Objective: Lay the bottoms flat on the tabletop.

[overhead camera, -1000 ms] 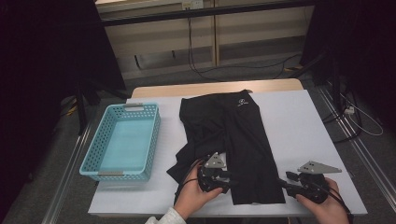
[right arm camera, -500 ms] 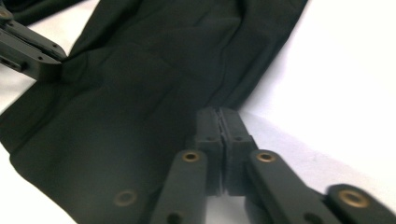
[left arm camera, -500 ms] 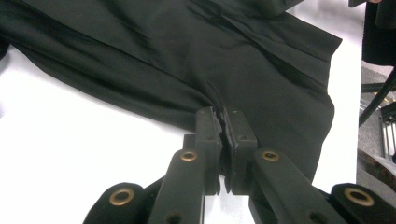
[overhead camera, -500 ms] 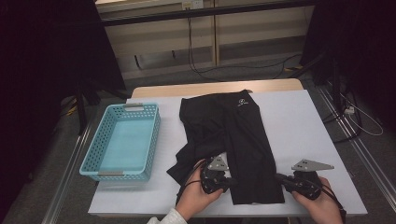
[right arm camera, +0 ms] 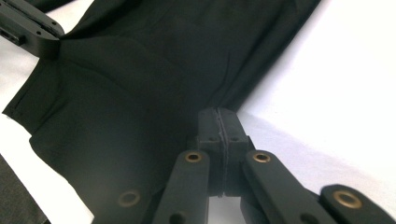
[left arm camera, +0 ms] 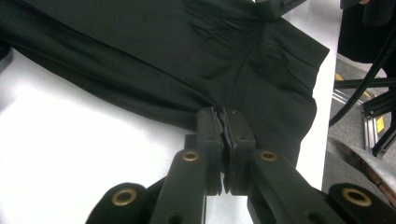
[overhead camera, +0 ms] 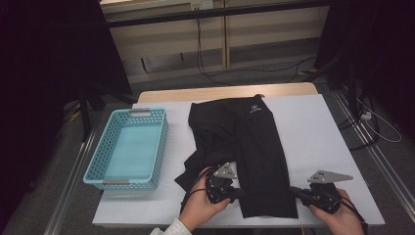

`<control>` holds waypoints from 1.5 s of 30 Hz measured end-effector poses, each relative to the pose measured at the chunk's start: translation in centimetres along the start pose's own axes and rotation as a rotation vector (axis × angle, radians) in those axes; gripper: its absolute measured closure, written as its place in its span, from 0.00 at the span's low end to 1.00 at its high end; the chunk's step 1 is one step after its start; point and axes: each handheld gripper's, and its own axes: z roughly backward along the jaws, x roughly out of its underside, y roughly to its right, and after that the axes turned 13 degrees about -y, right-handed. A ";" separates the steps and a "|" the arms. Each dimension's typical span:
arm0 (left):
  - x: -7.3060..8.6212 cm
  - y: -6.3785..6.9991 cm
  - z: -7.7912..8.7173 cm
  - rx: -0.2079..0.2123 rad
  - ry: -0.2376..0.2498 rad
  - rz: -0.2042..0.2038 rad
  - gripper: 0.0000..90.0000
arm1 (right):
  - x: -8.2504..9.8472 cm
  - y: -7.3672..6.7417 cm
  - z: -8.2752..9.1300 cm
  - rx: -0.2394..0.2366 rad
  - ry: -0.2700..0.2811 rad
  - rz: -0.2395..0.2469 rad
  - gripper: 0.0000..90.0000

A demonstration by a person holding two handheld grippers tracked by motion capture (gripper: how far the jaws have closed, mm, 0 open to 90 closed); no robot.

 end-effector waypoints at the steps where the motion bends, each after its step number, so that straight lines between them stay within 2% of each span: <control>1: 0.0 0.0 0.0 0.002 -0.002 0.001 0.97 | 0.0 0.0 0.0 0.000 -0.001 0.004 1.00; 7: 0.1 0.0 -0.1 0.016 0.003 0.003 0.97 | 0.0 -0.1 0.1 -0.001 -0.007 0.011 1.00; 16: -0.1 0.4 0.1 0.016 0.018 -0.012 0.97 | 0.1 0.1 0.6 0.000 0.006 0.013 1.00; 22: 0.0 0.3 0.0 0.019 0.005 -0.008 0.96 | 0.1 0.0 0.4 0.002 -0.005 0.021 0.99; 24: 0.0 0.3 0.0 0.022 0.007 -0.003 0.96 | 0.0 0.0 0.4 0.011 0.002 0.020 0.91; 29: 0.1 0.3 -0.2 0.022 -0.001 -0.004 0.96 | -0.1 0.2 0.5 0.037 0.036 0.003 0.83; 34: 0.1 0.3 -0.3 0.021 0.001 -0.003 0.96 | -0.4 0.4 0.3 0.087 0.066 -0.021 0.82; 39: 0.1 0.2 -0.2 0.024 0.004 0.003 0.96 | -0.9 0.3 -0.6 0.095 0.064 -0.045 0.80; 41: 0.2 0.1 -0.1 0.022 -0.001 0.006 0.96 | -0.9 0.3 -1.0 0.088 0.052 -0.042 0.84; 43: 0.3 0.0 0.0 0.028 -0.003 0.007 0.96 | -0.9 0.3 -1.0 0.080 0.042 -0.028 0.99; 45: 0.4 -0.1 0.1 0.030 -0.002 0.008 0.96 | -0.9 0.4 -1.0 0.055 0.044 -0.040 1.00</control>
